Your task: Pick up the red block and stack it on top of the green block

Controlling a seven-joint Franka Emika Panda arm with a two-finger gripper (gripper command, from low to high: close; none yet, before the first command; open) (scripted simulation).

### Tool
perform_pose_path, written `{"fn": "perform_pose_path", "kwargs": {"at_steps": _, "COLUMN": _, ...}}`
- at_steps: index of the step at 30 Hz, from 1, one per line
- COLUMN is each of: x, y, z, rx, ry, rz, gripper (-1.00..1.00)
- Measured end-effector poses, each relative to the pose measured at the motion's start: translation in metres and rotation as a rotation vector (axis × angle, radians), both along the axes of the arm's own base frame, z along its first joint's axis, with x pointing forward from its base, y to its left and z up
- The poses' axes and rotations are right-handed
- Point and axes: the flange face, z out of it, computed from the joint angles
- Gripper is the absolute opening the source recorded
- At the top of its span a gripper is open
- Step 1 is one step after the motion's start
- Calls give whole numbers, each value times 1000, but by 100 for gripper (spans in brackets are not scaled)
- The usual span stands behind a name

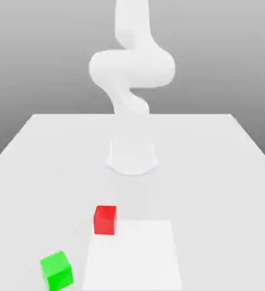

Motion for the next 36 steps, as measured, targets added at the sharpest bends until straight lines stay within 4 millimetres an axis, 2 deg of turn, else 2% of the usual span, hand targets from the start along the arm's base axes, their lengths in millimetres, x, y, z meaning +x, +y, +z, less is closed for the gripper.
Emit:
{"fn": "perform_pose_path", "kwargs": {"at_steps": 4, "x": 34, "y": -15, "z": -99, "rx": -14, "ry": 149, "rz": -17, "gripper": 0}}
{"fn": "perform_pose_path", "kwargs": {"at_steps": 7, "x": 43, "y": -27, "z": -174, "rx": -16, "ry": 260, "rz": -28, "gripper": 0}}
{"fn": "perform_pose_path", "kwargs": {"at_steps": 9, "x": 41, "y": -35, "z": -224, "rx": -14, "ry": 336, "rz": -35, "gripper": 0}}
{"fn": "perform_pose_path", "kwargs": {"at_steps": 13, "x": 18, "y": -49, "z": -326, "rx": 0, "ry": 496, "rz": -46, "gripper": 0}}
{"fn": "perform_pose_path", "kwargs": {"at_steps": 17, "x": -27, "y": -58, "z": -428, "rx": 28, "ry": 665, "rz": -53, "gripper": 0}}
{"fn": "perform_pose_path", "kwargs": {"at_steps": 19, "x": -39, "y": -60, "z": -466, "rx": 37, "ry": 708, "rz": -55, "gripper": 0}}
{"fn": "perform_pose_path", "kwargs": {"at_steps": 23, "x": -45, "y": -60, "z": -505, "rx": 37, "ry": 721, "rz": -56, "gripper": 0}}
{"fn": "perform_pose_path", "kwargs": {"at_steps": 24, "x": -46, "y": -60, "z": -513, "rx": 37, "ry": 721, "rz": -56, "gripper": -100}}
{"fn": "perform_pose_path", "kwargs": {"at_steps": 31, "x": -46, "y": -60, "z": -515, "rx": 38, "ry": 722, "rz": -56, "gripper": -100}}
{"fn": "perform_pose_path", "kwargs": {"at_steps": 36, "x": -44, "y": -60, "z": -480, "rx": 38, "ry": 722, "rz": -56, "gripper": -100}}
